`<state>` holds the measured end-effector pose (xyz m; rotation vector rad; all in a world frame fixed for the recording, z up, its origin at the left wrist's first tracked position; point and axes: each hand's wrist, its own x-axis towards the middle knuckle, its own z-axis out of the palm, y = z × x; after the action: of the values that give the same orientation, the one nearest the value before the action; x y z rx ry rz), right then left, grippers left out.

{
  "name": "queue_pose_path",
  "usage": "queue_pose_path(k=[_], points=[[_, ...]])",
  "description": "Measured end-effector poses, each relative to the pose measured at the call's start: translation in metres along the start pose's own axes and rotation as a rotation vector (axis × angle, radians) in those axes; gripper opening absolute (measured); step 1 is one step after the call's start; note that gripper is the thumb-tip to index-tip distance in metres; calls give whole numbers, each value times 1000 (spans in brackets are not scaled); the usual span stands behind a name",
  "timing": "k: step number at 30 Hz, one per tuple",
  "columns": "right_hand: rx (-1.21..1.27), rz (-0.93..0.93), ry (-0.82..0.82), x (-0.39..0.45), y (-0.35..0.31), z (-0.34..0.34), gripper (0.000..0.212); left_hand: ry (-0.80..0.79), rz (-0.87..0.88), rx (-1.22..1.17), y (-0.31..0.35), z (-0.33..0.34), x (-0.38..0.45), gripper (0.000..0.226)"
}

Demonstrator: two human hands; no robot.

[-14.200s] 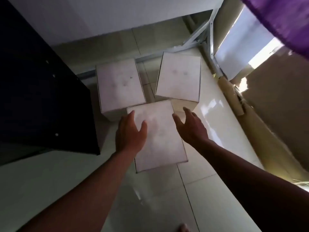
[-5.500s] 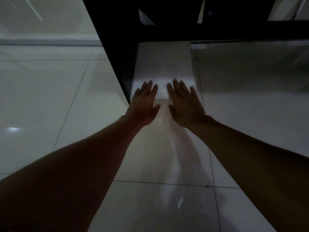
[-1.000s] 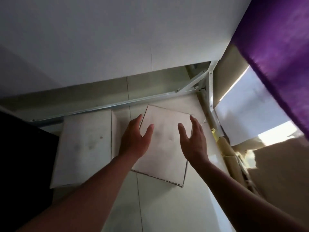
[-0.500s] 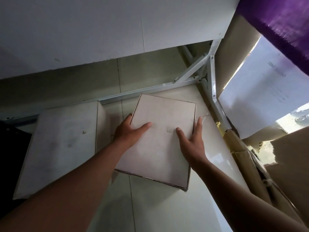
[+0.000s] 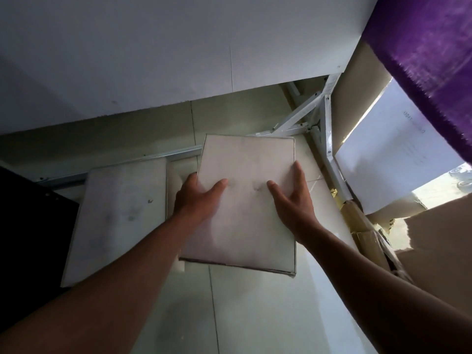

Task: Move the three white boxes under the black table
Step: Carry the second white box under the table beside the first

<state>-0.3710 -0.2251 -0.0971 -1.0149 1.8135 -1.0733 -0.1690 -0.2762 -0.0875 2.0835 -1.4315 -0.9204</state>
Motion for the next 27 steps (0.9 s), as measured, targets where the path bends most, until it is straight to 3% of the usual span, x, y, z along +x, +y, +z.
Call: queue_pose_path(k=[13,21,27], points=[[-32,-42,-53,-89,-235,-77,80,29,-52,-52,145,-193,-108,63],[55,-49,-167,-153,-395,-126,84,127,-60,-155,232,-330,-185,58],[60,-134,-265,-202,-518,-142,88,233,-53,-198,288,-443,-240,70]])
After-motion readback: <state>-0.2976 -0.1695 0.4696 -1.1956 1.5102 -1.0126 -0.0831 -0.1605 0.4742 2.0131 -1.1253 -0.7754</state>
